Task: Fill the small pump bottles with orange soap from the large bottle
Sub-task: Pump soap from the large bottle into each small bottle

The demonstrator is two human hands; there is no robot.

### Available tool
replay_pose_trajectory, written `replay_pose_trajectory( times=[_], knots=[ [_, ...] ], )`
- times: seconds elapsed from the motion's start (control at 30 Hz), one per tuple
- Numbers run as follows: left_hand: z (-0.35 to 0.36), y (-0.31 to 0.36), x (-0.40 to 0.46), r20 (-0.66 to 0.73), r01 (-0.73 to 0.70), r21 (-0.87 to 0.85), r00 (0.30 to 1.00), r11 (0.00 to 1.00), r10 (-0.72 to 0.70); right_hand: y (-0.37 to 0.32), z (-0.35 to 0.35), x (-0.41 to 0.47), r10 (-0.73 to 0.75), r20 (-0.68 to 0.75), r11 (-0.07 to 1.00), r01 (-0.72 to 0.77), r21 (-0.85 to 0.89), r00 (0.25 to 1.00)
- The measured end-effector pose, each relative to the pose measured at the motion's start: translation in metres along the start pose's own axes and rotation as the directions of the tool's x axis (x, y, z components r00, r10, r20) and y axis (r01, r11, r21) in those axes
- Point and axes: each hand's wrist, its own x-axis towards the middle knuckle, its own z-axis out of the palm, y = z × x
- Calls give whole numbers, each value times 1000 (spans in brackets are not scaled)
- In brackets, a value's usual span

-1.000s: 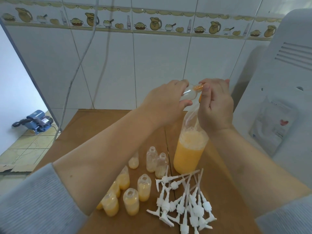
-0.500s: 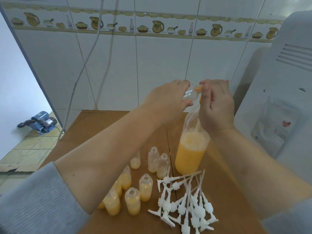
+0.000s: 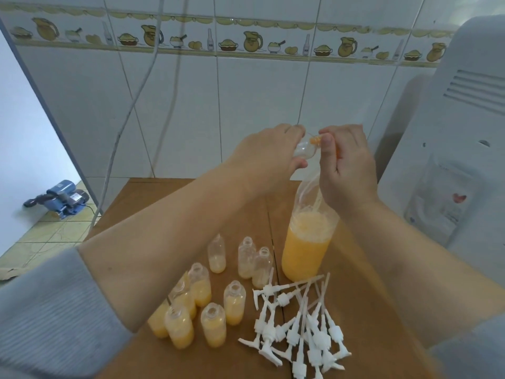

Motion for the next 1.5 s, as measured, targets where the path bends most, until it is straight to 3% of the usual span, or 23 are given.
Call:
replay_pose_trajectory(
  times=[0.1,0.27,0.53,0.77,1.0,1.23,1.43,1.5],
  knots=[
    [-6,0,2,-32,-6,24,999,1000,7,-3,-6,5,6,37,1000,-5,-20,999],
    [7,2,1,-64,-17,-59,998,998,13,4,0,-3,-28,-93,1000,26,-15,995],
    [-3,-4,3,-37,1,-28,999,1000,-2,-5,-7,4,-40,17,999,40,-30,999],
    [9,-1,1,-39,6,-99,999,995,-10,5,4,-5,-28,-96,999,25,-33,995],
    [0,-4,2,-70,-3,-71,998,997,-2,-1,-9,2,-39,46,994,44,-104,998],
    [8,2,1,-57,9,-115,998,993,-16,2,-2,-7,23,-46,998,-26,-65,999],
    [2,-2,1,-65,6,-81,998,997,-11,-7,-16,-3,88,142,993,-76,-87,986],
    [-3,-2,3,-84,-5,-74,996,997,-1,-8,-27,1,58,99,997,-52,-64,993]
  ],
)
